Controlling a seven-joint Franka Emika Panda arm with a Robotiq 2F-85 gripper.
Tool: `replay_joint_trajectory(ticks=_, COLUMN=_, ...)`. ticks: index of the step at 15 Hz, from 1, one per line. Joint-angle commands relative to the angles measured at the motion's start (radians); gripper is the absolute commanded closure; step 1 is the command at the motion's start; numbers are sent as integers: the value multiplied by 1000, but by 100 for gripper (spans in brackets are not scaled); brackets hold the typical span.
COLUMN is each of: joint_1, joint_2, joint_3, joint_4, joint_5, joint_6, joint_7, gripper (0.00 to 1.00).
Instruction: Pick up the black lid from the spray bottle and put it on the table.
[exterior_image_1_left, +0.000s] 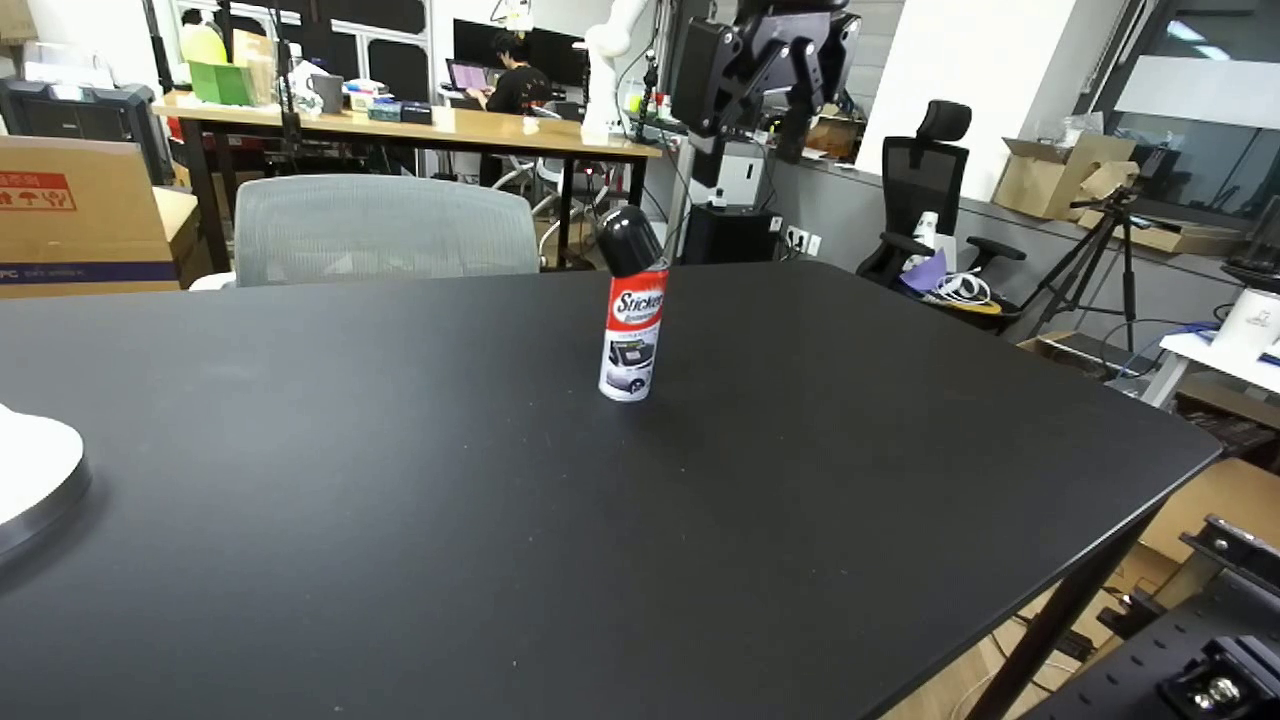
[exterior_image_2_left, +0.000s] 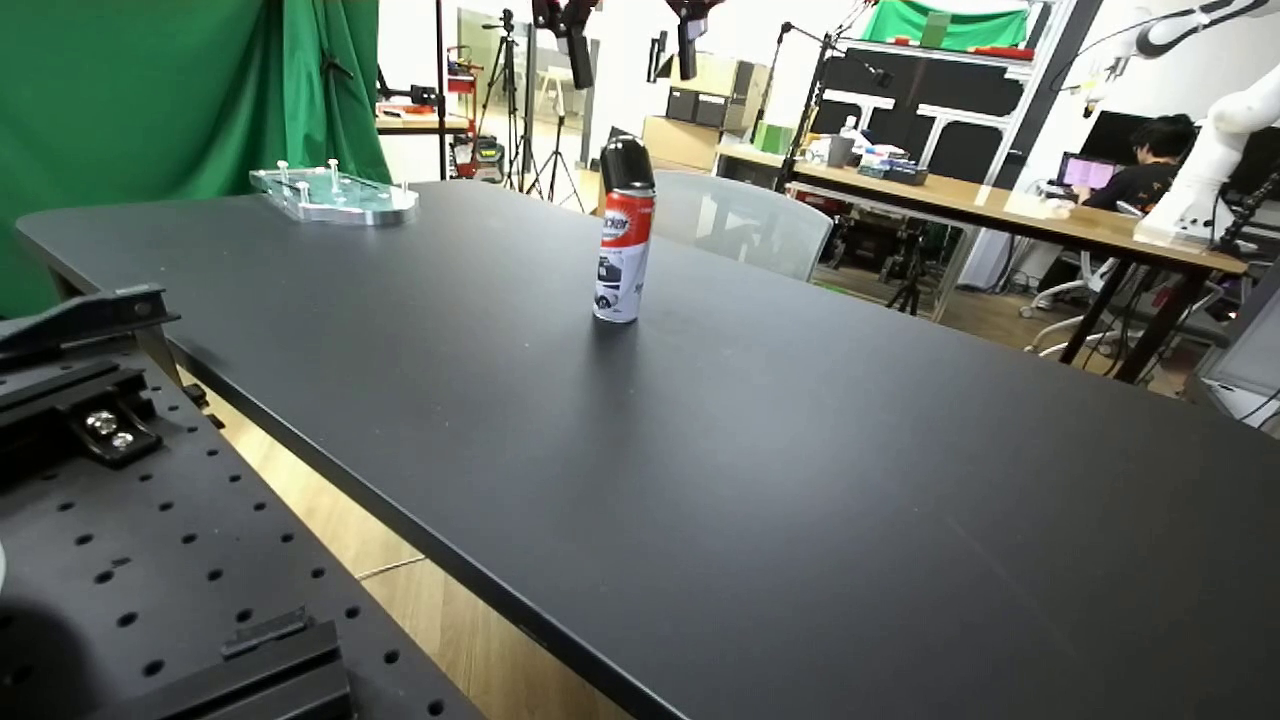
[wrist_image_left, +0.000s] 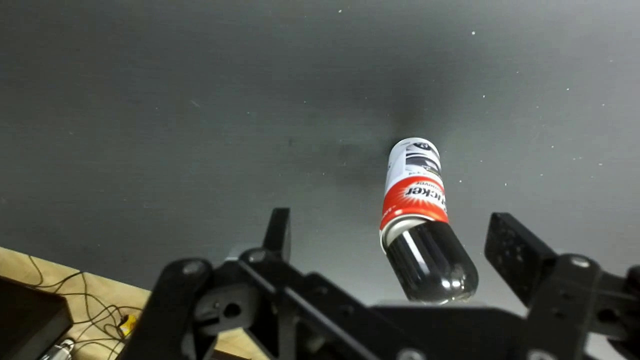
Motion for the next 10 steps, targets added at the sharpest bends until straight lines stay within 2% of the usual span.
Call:
replay_joint_trajectory(ticks=1, joint_1=17, joint_2=155, joint_3=-4, joint_4=130, joint_5=-87, joint_6=-2, joint_7=79, gripper=0)
replay_joint_trajectory(ticks=3, joint_1=44, joint_2=191, joint_3=-8, joint_4=171, joint_5=-125, joint_6=-12, joint_7=120, gripper=0)
replay_joint_trajectory(ticks=8, joint_1=128, joint_2=260, joint_3=-22, joint_4=230, joint_5=-98, joint_6=-13, joint_7=135, gripper=0)
replay_joint_trajectory(ticks=10, joint_1=151, joint_2=273, joint_3=-31, joint_4=246, joint_5=-123, joint_6=-10, joint_7=163, gripper=0)
